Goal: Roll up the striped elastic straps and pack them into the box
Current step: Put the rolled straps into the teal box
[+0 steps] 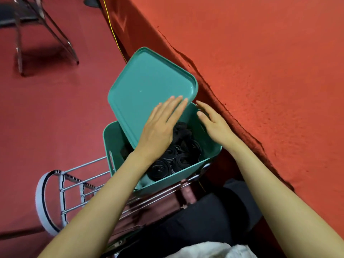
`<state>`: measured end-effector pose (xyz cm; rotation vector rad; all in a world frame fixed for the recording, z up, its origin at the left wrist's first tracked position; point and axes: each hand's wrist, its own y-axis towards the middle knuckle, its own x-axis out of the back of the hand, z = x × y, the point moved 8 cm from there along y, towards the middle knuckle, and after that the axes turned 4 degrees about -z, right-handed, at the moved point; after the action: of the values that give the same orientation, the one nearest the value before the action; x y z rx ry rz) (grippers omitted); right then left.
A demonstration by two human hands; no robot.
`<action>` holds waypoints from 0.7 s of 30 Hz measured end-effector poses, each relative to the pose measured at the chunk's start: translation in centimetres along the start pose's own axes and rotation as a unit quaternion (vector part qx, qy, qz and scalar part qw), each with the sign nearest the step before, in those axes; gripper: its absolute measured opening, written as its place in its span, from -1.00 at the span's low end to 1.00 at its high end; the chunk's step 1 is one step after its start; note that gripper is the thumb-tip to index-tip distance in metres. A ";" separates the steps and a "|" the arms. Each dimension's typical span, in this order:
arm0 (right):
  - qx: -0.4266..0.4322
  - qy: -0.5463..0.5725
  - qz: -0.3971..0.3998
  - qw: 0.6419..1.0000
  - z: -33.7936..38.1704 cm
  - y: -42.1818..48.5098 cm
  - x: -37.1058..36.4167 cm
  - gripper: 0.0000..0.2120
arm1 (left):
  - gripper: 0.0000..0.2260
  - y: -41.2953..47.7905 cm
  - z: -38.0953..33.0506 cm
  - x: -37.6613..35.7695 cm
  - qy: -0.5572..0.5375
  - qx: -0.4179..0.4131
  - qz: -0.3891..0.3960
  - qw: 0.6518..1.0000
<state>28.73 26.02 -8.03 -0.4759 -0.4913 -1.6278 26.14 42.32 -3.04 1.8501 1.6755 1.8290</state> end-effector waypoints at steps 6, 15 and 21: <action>-0.031 0.089 -0.038 0.995 0.6 -0.1 1.7 -0.56 | -0.37 3.9 -0.5 0.4 -0.235 0.072 -0.099 0.964; -0.011 0.084 -0.005 0.996 2.9 1.2 0.8 -0.53 | -0.41 1.2 7.4 0.4 -0.520 0.434 -0.369 0.636; 0.015 0.022 0.008 1.000 4.0 1.6 -0.5 -0.52 | -0.69 -2.6 10.3 1.0 -0.576 0.473 -0.427 0.512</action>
<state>30.50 28.55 -4.99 -0.4199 -0.4756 -1.6097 31.79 50.38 -7.15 1.1352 2.1250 -0.8201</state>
